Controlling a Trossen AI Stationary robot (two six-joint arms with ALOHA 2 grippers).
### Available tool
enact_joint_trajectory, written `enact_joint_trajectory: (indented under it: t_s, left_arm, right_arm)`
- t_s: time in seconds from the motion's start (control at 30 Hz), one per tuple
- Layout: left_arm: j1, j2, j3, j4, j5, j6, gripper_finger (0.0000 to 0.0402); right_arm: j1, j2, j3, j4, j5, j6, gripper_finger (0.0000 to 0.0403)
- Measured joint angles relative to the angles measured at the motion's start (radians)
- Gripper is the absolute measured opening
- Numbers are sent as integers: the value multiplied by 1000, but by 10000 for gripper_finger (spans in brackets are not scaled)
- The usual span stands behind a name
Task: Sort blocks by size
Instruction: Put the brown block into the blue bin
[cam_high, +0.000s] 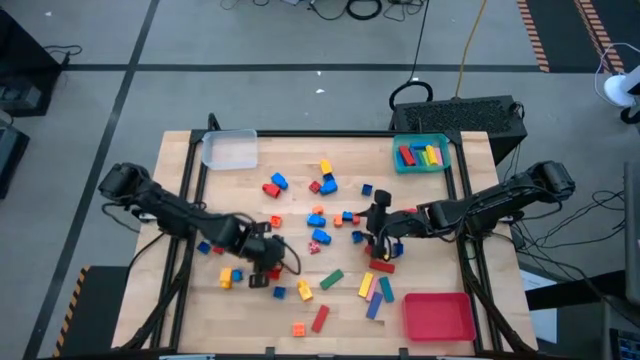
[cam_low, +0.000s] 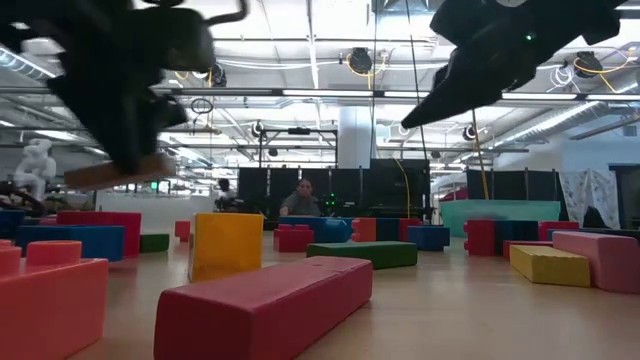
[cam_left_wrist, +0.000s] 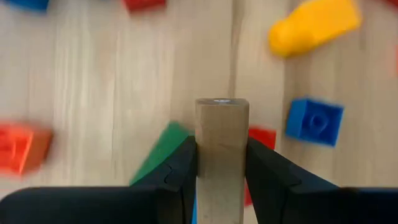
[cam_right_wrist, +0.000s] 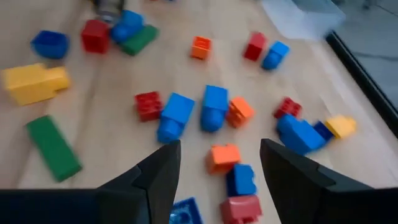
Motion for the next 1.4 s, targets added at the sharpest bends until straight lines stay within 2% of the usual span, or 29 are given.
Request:
enact_joint_trajectory:
  t_s: [0.17,0.53,0.63,0.8,0.9,1.2,1.4]
  left_arm:
    - [108,0,0,135,95,137,108]
    - [277,76,2,312,279,302,108]
    - [306,104,2,375,341,338,108]
    - [343,145,2,483,452,347,108]
    - [360,162,3,529,493,347,108]
    - [376,175,3,537,518,364,108]
    - [378,175,3,554,520,369,108]
  right_arm:
    - [-1,31,0,74,-88,-148,205]
    - [-1,251,12,434,-88,-519,205]
    - [-1,294,44,438,-91,-597,205]
    - [-3,372,105,437,-182,-686,205]
    - [-3,415,147,399,-189,-730,205]
    - [-10,487,238,341,-187,-797,204]
    - [-11,508,255,321,-193,-807,182]
